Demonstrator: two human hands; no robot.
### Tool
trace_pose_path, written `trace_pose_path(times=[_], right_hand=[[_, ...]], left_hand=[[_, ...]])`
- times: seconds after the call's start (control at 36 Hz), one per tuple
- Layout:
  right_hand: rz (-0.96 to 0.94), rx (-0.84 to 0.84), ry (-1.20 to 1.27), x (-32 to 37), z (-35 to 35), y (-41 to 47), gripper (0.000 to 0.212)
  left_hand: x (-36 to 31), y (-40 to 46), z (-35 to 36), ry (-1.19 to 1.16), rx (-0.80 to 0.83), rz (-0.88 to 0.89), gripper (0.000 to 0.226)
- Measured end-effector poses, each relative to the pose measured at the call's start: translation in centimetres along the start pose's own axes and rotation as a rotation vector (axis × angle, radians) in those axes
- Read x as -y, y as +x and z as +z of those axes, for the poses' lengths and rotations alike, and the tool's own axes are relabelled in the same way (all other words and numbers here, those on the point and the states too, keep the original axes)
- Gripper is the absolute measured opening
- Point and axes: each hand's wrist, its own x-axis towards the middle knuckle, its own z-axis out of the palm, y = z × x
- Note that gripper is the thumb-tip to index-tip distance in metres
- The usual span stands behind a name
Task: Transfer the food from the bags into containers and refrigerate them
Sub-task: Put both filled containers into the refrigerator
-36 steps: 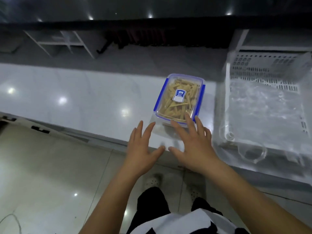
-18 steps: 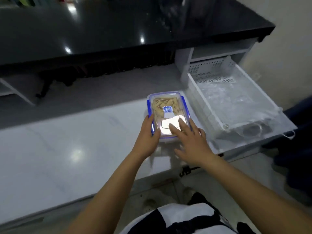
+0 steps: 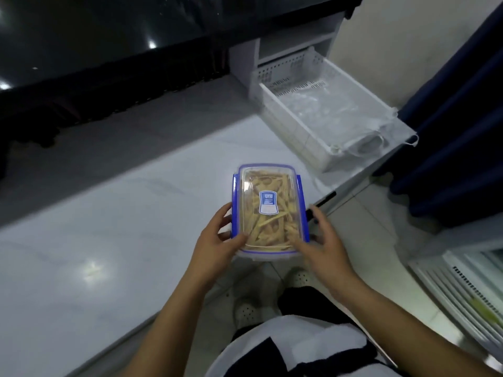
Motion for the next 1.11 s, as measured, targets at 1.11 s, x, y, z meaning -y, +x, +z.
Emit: trace_pose_path(times=[1.11], right_hand=[[0.225,-0.817,0.811,-19.2,-43.3,-20.3,0.057]], left_hand=[[-3.8,-5.9,53.6,0.282,1.011,0.046,0.077]])
